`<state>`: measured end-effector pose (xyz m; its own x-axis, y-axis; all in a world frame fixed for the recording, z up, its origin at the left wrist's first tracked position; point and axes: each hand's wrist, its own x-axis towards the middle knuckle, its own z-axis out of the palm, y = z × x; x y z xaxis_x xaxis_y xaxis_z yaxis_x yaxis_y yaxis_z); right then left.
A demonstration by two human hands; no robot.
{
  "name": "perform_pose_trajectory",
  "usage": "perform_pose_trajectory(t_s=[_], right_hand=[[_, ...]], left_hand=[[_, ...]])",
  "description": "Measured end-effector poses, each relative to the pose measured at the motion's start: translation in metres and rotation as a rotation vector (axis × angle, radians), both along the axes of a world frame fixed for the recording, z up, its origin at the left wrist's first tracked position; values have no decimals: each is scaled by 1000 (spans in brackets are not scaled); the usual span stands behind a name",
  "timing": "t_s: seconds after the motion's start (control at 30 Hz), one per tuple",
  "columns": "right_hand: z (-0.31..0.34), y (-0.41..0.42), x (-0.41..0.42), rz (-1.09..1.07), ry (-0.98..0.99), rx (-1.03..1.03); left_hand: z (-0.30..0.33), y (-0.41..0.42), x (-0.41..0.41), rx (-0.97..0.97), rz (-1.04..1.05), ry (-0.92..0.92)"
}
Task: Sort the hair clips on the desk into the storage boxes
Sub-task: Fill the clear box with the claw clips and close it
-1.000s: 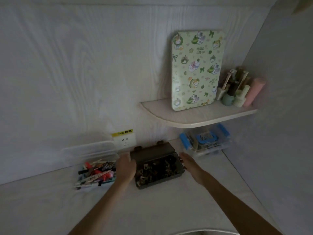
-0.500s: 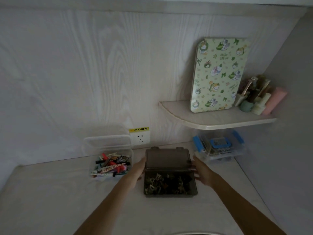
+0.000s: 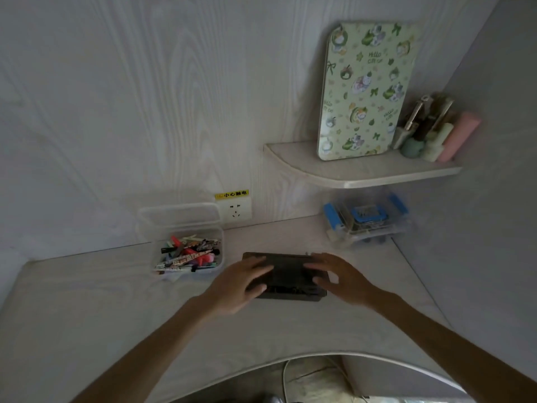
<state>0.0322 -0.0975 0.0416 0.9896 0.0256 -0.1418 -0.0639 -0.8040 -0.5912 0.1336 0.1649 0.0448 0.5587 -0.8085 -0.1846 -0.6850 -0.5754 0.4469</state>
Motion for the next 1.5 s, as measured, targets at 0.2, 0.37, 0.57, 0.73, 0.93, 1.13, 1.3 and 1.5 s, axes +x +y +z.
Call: perform_pose_trajectory(t_s=[0.2, 0.37, 0.57, 0.73, 0.93, 1.13, 1.3, 1.5], right_hand=[[-26, 16, -22, 190, -34, -395], [-38, 16, -29, 204, -83, -615], [-41, 19, -26, 154, -125, -647], [-34, 20, 13, 48, -130, -601], [-22, 44, 42, -730, -26, 77], [-11, 29, 73, -1009, 299, 910], [-1, 13, 89, -976, 299, 1006], [-6, 7, 102, -1091, 221, 1097]], left_hand=[[-39, 8, -14, 183, -128, -282], [-44, 8, -19, 152, -93, -421], [-46, 0, -20, 114, -95, -450], [-32, -20, -8, 35, 100, -401], [-12, -66, 17, 140, 240, -177], [-20, -85, 44, 200, 165, -126], [-14, -101, 67, 238, 123, -108], [-6, -116, 84, 286, 60, -280]])
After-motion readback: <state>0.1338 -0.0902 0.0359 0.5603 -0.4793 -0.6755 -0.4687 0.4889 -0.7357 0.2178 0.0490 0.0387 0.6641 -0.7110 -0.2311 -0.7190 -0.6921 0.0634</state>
